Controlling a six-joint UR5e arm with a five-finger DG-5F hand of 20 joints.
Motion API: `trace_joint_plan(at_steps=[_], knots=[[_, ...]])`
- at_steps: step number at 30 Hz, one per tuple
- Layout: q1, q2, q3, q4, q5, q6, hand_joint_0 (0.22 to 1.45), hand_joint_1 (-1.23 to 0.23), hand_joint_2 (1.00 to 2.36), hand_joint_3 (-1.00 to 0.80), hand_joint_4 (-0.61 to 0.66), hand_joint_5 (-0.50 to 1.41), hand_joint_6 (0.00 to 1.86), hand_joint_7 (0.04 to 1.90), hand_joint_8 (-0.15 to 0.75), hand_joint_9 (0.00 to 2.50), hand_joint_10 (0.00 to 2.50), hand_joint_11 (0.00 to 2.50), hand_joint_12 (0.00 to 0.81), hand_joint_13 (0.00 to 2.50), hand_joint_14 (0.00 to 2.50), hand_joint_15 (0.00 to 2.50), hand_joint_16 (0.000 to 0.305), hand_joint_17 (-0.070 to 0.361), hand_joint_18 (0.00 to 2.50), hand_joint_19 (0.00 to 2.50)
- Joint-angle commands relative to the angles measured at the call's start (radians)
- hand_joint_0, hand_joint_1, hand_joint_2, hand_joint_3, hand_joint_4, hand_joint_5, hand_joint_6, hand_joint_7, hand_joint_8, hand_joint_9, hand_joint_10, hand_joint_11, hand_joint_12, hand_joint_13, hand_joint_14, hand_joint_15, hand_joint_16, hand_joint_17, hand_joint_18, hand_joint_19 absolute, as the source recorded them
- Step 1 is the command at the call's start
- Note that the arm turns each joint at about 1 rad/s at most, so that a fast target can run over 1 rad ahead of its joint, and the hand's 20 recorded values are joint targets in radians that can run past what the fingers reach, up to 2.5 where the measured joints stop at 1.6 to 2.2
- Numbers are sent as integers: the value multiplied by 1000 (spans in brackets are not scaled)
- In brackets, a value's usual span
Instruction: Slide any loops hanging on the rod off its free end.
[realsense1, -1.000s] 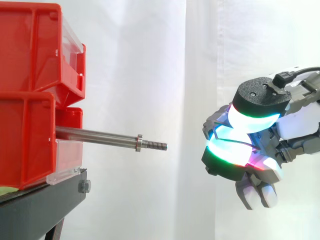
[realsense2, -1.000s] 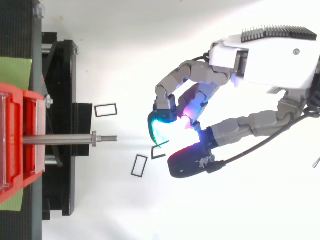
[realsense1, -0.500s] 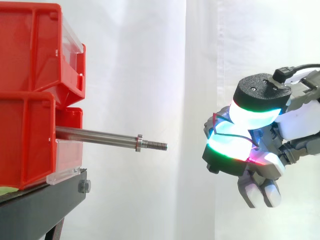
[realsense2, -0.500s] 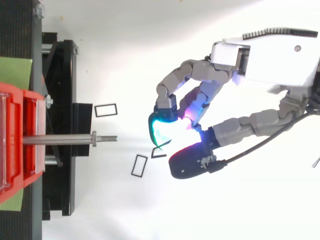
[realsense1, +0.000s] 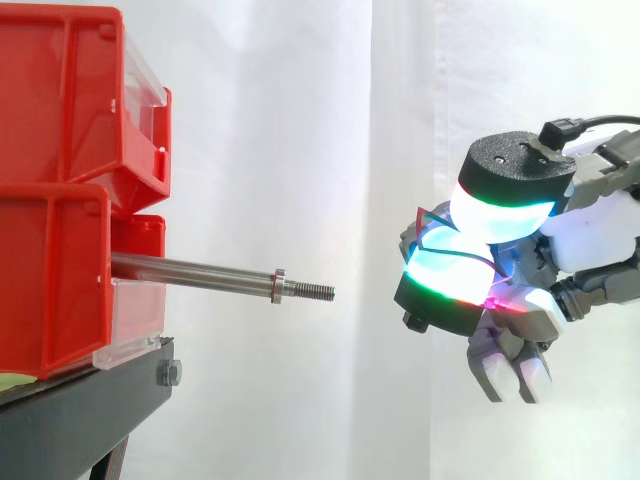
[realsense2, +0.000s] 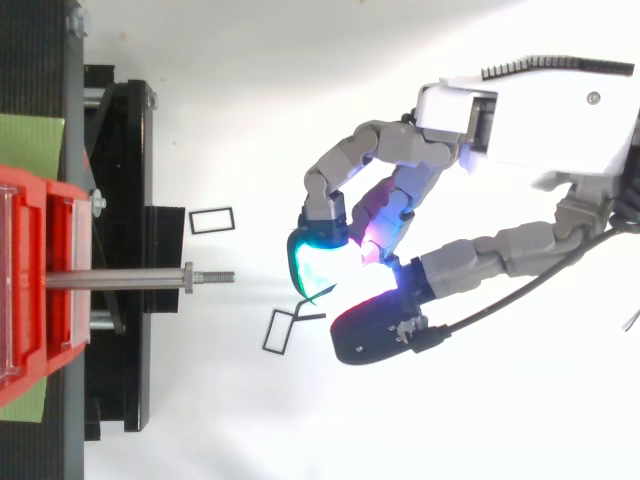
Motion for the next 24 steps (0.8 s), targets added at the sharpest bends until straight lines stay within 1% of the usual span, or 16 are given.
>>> trace_joint_plan(at_steps=[1, 2, 8, 14, 15, 17, 19, 24], knots=[[0, 1, 0, 3, 0, -2, 567, -718, 1000, -160, -99, -34, 873, 995, 289, 1186, 26, 739, 392, 897, 18, 576, 61, 138, 851, 592], [0, 1, -2, 3, 0, -2, 566, -717, 1003, -161, -99, -34, 872, 999, 290, 1186, 27, 731, 392, 897, 18, 574, 61, 138, 851, 590], [1, 1, 0, 3, 0, -2, 536, -692, 1134, -198, -110, -31, 865, 998, 290, 1212, 24, 727, 391, 901, 19, 572, 63, 141, 859, 576], [1, -1, -2, 3, 0, -2, 523, -678, 1185, -210, -119, -29, 859, 1009, 286, 1225, 26, 709, 394, 904, 17, 568, 63, 143, 854, 585], [0, -1, -2, 3, 0, -2, 513, -664, 1232, -224, -119, -28, 857, 1004, 285, 1229, 27, 719, 392, 904, 20, 567, 64, 143, 859, 574], [1, -1, 0, 3, 0, -2, 510, -657, 1248, -227, -118, -27, 855, 1016, 283, 1240, 27, 719, 391, 913, 17, 565, 64, 145, 862, 574], [1, -1, -2, 3, 0, -2, 500, -638, 1298, -240, -118, -26, 853, 1018, 283, 1259, 26, 721, 392, 925, 18, 571, 65, 145, 863, 580], [0, 1, -2, 3, 0, -2, 494, -622, 1332, -247, -109, -24, 849, 1029, 292, 1295, 25, 737, 396, 969, 19, 589, 65, 146, 870, 578]])
